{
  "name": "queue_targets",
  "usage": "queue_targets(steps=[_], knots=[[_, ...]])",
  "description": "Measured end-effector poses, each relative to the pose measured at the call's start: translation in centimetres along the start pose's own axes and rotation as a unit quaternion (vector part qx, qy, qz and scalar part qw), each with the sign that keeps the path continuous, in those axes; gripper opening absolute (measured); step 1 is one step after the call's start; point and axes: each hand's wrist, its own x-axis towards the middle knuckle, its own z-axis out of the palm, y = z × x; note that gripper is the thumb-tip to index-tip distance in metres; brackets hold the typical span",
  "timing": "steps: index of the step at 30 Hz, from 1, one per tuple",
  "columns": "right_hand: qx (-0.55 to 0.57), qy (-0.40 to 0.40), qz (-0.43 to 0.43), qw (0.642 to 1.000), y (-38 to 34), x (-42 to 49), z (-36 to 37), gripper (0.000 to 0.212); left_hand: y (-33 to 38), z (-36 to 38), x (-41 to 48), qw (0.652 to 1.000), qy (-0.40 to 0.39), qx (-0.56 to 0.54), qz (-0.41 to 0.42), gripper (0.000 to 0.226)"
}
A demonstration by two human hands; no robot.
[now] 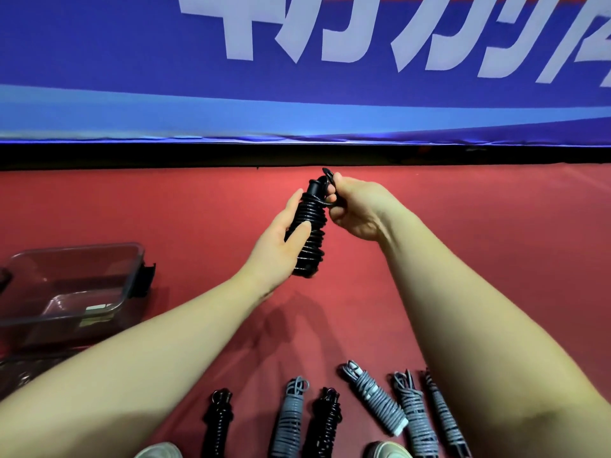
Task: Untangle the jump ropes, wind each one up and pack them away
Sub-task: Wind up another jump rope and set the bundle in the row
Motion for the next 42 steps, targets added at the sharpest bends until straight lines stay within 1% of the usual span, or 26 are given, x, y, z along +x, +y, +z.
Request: queue_targets(steps=[3,4,7,8,10,12,13,15,17,19,20,21,23,24,25,26,28,29,30,32,33,34,36,39,41,42], knots=[[-0.152,-0.027,-0.088,0.984,-1.0,-0.8,0.0,0.029,0.8,0.2,-0.3,0.998,-0.009,-0.059,-0.009,0.051],[-0.177,-0.031,-0.113,0.977,-1.2,-1.0,0.0,0.028,1.2,0.3,-0.3,0.997,-0.01,-0.077,-0.013,0.052],[-0.172,-0.047,-0.163,0.97,-1.9,-1.7,-0.1,0.022,1.9,0.6,-0.2,0.992,-0.006,-0.12,-0.024,0.052],[-0.192,-0.035,-0.178,0.965,-1.8,-1.8,-0.2,0.024,2.0,0.7,-0.2,0.991,-0.001,-0.132,-0.028,0.05],[-0.242,0.025,-0.203,0.948,-1.2,-1.8,-0.1,0.027,2.0,0.9,-0.2,0.988,0.012,-0.147,-0.033,0.049],[-0.242,0.089,-0.207,0.944,-0.7,-1.7,0.4,0.026,2.0,1.2,-0.3,0.987,0.029,-0.154,-0.029,0.049],[-0.236,0.104,-0.206,0.944,-0.5,-1.7,0.7,0.024,2.0,1.3,-0.3,0.986,0.04,-0.16,-0.028,0.049],[-0.213,0.103,-0.207,0.949,-0.7,-1.6,1.2,0.021,2.4,1.3,-0.1,0.982,0.062,-0.176,-0.031,0.048],[-0.175,0.089,-0.199,0.96,-1.2,-1.6,1.4,0.019,2.8,1.0,0.1,0.981,0.068,-0.181,-0.031,0.049],[-0.206,0.093,-0.206,0.952,-1.5,-1.6,1.2,0.018,3.1,0.7,0.0,0.984,0.051,-0.169,-0.025,0.048],[-0.258,0.099,-0.217,0.936,-1.6,-1.6,1.1,0.018,3.2,0.6,-0.2,0.985,0.039,-0.164,-0.027,0.048],[-0.326,0.107,-0.235,0.909,-1.6,-1.7,1.0,0.017,3.3,0.5,-0.2,0.986,0.029,-0.162,-0.038,0.048],[-0.463,0.123,-0.282,0.831,-1.3,-1.8,1.1,0.016,3.3,0.2,-0.2,0.985,0.013,-0.157,-0.066,0.054],[-0.512,0.126,-0.306,0.793,-1.0,-1.9,1.3,0.016,3.3,0.0,-0.2,0.988,0.007,-0.139,-0.07,0.058],[-0.543,0.119,-0.328,0.763,-0.6,-1.9,1.5,0.016,3.3,-0.3,-0.1,0.991,-0.001,-0.111,-0.069,0.062],[-0.56,0.102,-0.349,0.744,-0.2,-2.0,1.8,0.016,3.2,-0.6,-0.2,0.994,-0.007,-0.086,-0.066,0.064],[-0.563,0.065,-0.392,0.725,0.2,-2.0,2.0,0.016,3.1,-1.1,-0.2,0.997,-0.012,-0.055,-0.057,0.066],[-0.552,0.05,-0.407,0.726,0.1,-1.9,1.9,0.015,2.9,-1.4,-0.2,0.998,-0.015,-0.035,-0.05,0.067],[-0.533,0.039,-0.412,0.738,0.0,-1.9,1.7,0.013,2.9,-1.7,-0.3,0.999,-0.017,-0.008,-0.043,0.068],[-0.484,0.023,-0.396,0.78,-0.3,-2.1,1.3,0.01,2.9,-2.2,-0.3,0.998,-0.023,0.043,-0.03,0.068],[-0.463,0.018,-0.388,0.796,-0.4,-2.2,1.1,0.012,2.9,-2.5,-0.3,0.997,-0.031,0.063,-0.024,0.068],[-0.451,0.015,-0.385,0.805,-0.4,-2.3,0.9,0.013,2.9,-2.7,-0.2,0.996,-0.039,0.081,-0.019,0.068],[-0.447,0.008,-0.39,0.805,-0.4,-2.6,0.6,0.012,3.0,-3.0,-0.3,0.991,-0.064,0.114,-0.014,0.072],[-0.463,-0.013,-0.422,0.779,-0.5,-2.9,0.3,0.011,3.3,-3.4,-0.4,0.979,-0.113,0.169,-0.005,0.076],[-0.461,-0.021,-0.44,0.771,-0.6,-3.1,0.0,0.012,3.6,-3.6,-0.4,0.977,-0.128,0.171,-0.011,0.076],[-0.454,-0.022,-0.442,0.774,-0.6,-3.2,-0.1,0.012,3.7,-3.7,-0.4,0.977,-0.133,0.165,-0.017,0.073]])
